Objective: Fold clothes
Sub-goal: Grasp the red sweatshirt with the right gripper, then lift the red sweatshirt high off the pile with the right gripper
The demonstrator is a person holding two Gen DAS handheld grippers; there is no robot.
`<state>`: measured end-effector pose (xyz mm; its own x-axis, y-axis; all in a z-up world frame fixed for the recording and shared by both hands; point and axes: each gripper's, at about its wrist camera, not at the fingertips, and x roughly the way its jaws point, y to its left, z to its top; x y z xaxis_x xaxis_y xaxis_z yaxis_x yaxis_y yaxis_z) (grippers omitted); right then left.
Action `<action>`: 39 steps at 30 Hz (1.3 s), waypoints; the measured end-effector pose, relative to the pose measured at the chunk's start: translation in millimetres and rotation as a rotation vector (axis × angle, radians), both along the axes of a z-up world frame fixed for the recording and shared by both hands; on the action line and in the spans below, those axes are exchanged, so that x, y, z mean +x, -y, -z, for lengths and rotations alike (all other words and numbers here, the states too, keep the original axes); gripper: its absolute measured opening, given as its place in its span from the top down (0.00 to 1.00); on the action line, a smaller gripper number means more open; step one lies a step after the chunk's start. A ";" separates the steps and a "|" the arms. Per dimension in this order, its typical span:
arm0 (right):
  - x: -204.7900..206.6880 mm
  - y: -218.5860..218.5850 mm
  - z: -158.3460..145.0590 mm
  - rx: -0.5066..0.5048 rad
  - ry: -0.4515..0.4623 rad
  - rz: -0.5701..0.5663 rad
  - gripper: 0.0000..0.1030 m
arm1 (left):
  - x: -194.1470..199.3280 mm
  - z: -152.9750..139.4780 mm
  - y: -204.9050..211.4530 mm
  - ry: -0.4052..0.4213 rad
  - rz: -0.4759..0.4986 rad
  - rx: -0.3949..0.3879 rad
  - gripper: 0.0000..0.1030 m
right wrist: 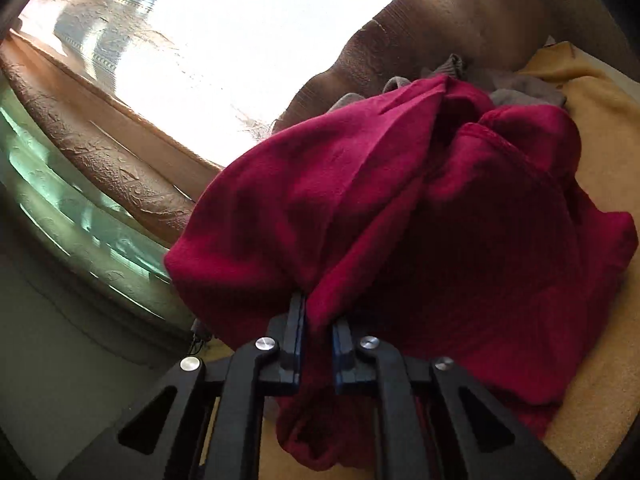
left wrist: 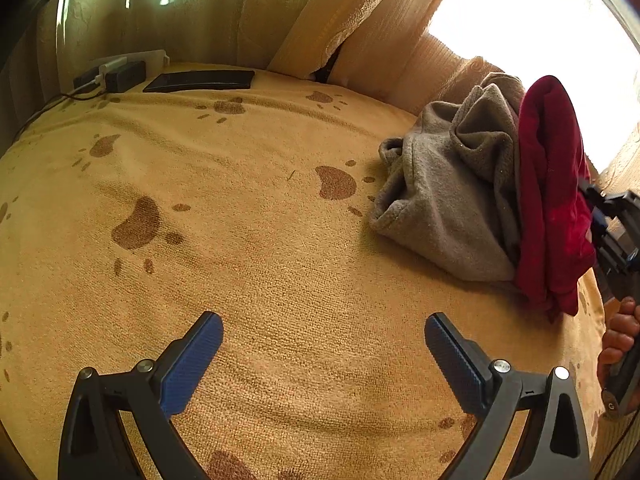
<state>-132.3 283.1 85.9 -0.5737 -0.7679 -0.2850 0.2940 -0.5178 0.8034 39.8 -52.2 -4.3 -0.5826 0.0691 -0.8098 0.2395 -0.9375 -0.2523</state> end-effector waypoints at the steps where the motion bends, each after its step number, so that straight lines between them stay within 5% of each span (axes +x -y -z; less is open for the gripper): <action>1: 4.6 -2.5 -16.3 -0.089 -0.062 -0.032 0.89 | 0.0 -0.1 -0.6 0.000 0.002 0.003 0.00; 7: 45.5 -6.3 -140.8 -0.306 -0.390 -0.181 0.89 | -0.2 1.9 -1.3 0.013 0.008 0.043 0.00; 11: 94.7 -13.7 -220.4 -0.347 -0.625 -0.224 0.89 | 4.3 -0.5 2.5 0.001 -0.010 0.063 0.00; 14: 146.3 -14.3 -278.7 -0.210 -0.802 -0.133 0.89 | 7.4 -3.3 5.5 -0.007 -0.019 0.081 0.00; 17: 213.0 11.7 -329.7 0.126 -0.973 0.139 0.90 | 10.8 -10.1 10.1 -0.028 -0.020 0.109 0.00; 22: 272.6 71.9 -358.8 0.504 -1.071 0.440 0.90 | 26.9 -38.9 28.2 -0.145 -0.056 0.072 0.00; 27: 271.3 147.6 -339.7 1.012 -1.177 0.742 0.90 | 61.3 -63.2 66.8 -0.293 -0.115 -0.018 0.00; 35: 261.9 163.3 -347.4 0.871 -1.128 0.648 0.89 | 121.1 -57.5 36.7 -0.608 0.139 -0.200 0.00; 39: 272.3 176.9 -358.3 0.868 -1.160 0.642 0.90 | 117.2 -53.2 -22.9 -0.631 0.283 -0.353 0.00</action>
<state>140.0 106.2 444.2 -0.9342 -0.1660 0.3159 0.0728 -0.9553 -0.2867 157.0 -29.2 48.9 -0.9393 0.0840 -0.3327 -0.1112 -0.9918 0.0634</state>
